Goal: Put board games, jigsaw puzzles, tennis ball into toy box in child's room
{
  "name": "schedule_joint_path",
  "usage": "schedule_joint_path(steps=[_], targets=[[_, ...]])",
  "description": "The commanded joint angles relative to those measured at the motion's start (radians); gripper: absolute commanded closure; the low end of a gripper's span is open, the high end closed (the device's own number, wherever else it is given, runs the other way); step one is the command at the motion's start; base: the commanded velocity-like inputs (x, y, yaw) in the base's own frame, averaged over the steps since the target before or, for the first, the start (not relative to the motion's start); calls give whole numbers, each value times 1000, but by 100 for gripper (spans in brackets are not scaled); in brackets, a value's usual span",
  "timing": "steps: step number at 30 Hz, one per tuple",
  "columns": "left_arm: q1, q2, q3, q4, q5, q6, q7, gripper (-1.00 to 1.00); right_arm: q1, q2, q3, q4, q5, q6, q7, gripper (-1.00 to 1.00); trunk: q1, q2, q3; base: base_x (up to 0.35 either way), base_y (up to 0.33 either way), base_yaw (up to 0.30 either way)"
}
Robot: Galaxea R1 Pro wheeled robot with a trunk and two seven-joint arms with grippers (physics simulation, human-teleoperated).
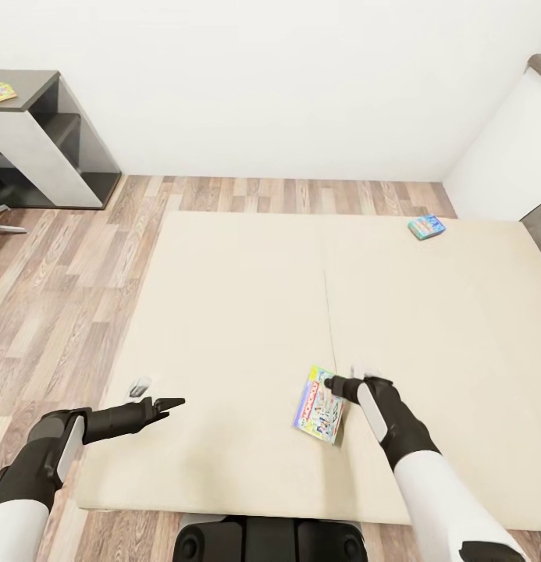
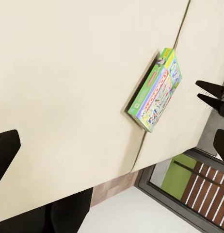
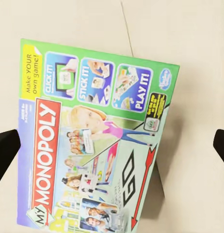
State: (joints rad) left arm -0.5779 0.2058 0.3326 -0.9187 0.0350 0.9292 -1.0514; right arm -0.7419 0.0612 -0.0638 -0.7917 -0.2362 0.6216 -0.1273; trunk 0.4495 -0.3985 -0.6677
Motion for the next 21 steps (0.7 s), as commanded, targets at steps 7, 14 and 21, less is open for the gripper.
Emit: schedule_joint_path(steps=[7,14,21], targets=[[-1,1,1,0,3,8,-1,-100,-25,1,-2,-2,-11,19,-10,-100,1,-2,-1,0,0,0],[-1,3,2,0,3,8,-1,-100,-31,12,1,-15,-11,22,-11,-100,1,-2,-1,0,0,0],[-1,3,2,0,3,8,-1,-100,-43,18,4,-36,-11,25,-12,-100,1,-2,-5,0,0,0]])
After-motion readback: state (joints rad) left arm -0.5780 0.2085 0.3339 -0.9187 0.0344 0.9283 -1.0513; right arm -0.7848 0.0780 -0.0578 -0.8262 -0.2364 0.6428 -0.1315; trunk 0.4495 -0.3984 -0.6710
